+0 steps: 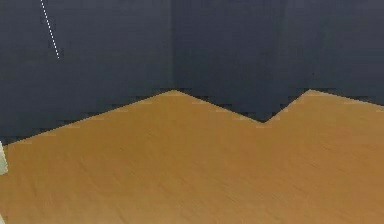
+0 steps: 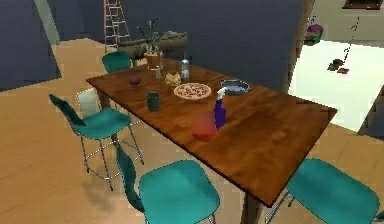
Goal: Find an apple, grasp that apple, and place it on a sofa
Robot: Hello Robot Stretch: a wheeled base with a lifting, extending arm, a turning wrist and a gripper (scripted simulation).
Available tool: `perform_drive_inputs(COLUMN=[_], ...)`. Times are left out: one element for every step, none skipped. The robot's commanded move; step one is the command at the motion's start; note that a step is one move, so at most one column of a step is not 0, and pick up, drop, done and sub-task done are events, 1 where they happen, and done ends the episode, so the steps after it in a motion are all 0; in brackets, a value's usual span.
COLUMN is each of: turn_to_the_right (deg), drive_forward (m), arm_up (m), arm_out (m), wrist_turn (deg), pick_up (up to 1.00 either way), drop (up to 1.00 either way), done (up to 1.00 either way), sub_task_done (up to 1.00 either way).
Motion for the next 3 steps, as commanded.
perform_drive_inputs(turn_to_the_right=[0.0,-45.0,0.0], drive_forward=[0.3,0.0,1.0], arm_up=[0.0,0.0,0.0], arm_out=[0.0,0.0,0.0], wrist_turn=[0.0,0.0,0.0], pick_up=[0.0,0.0,0.0], drop=[0.0,0.0,0.0], done=[0.0,0.0,0.0], sub_task_done=[0.0,0.0,0.0])
